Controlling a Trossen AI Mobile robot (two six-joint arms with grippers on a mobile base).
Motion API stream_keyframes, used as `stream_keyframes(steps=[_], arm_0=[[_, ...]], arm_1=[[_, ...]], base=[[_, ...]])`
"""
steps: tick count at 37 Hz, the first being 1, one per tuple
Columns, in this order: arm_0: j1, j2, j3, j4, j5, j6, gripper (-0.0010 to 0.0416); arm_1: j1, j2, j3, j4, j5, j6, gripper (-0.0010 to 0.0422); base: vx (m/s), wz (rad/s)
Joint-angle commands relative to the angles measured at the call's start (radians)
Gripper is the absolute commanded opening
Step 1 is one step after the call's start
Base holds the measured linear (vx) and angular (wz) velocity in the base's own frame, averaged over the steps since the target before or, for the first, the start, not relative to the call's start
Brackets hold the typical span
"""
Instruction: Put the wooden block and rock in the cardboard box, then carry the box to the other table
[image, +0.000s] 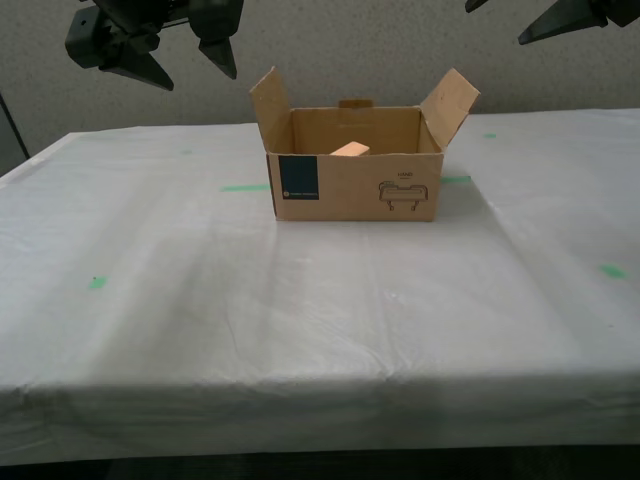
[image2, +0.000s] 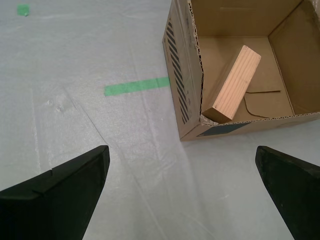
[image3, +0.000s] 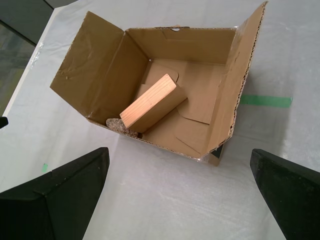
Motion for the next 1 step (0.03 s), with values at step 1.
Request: stream_keyframes(steps=[1], arm_0=[[0.0, 0.0, 0.0, 0.002, 0.002, 0.004, 0.0394]], arm_1=[[0.0, 0.0, 0.0, 0.001, -0.003, -0.001, 0.04]], base=[[0.0, 0.0]])
